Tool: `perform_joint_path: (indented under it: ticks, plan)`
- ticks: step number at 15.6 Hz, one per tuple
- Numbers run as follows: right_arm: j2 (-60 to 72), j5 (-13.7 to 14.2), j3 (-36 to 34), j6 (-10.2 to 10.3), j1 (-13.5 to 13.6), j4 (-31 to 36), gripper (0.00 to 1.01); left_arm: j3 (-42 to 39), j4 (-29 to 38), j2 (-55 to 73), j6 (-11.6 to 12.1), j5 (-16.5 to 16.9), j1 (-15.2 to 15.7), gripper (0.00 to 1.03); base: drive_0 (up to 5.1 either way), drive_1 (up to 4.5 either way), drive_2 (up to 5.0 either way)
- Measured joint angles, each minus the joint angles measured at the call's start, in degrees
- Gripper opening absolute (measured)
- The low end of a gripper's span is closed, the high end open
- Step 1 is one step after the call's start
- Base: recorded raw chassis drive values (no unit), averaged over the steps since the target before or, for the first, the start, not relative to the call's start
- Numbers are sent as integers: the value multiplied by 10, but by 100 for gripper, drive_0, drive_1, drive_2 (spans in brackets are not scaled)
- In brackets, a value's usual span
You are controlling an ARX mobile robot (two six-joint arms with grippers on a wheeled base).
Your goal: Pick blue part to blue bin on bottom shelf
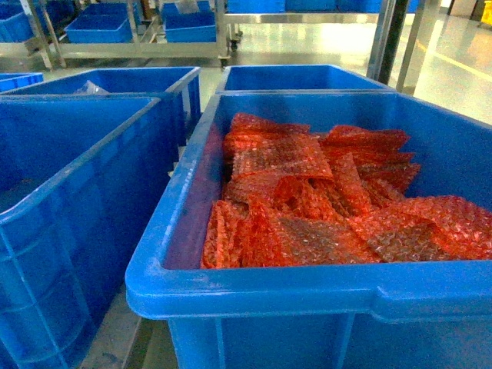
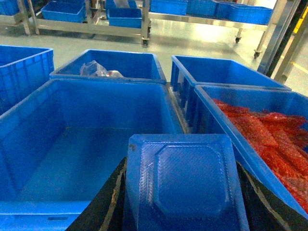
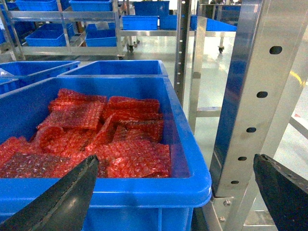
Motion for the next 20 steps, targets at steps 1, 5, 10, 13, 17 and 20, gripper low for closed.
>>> perform_joint_path:
  ticks: [1, 5, 10, 13, 17, 20]
  plan:
    - [0, 0, 0, 0, 0, 0, 98, 0, 0, 0, 0, 0, 0, 44, 0, 0, 0]
    - [0, 0, 0, 0, 0, 0, 98, 0, 0, 0, 0, 0, 0, 44, 0, 0, 0]
    - [0, 0, 0, 0, 0, 0, 98, 0, 0, 0, 0, 0, 0, 44, 0, 0, 0]
    - [0, 0, 0, 0, 0, 0, 98, 11, -41, 8, -5, -56, -19, 44, 0, 0, 0]
    - [0, 0, 0, 0, 0, 0, 98, 35, 79, 144, -21, -52, 52, 44, 0, 0, 0]
    - [0, 0, 0, 0, 0, 0, 98, 114, 257, 379, -23, 57, 138, 44, 0, 0, 0]
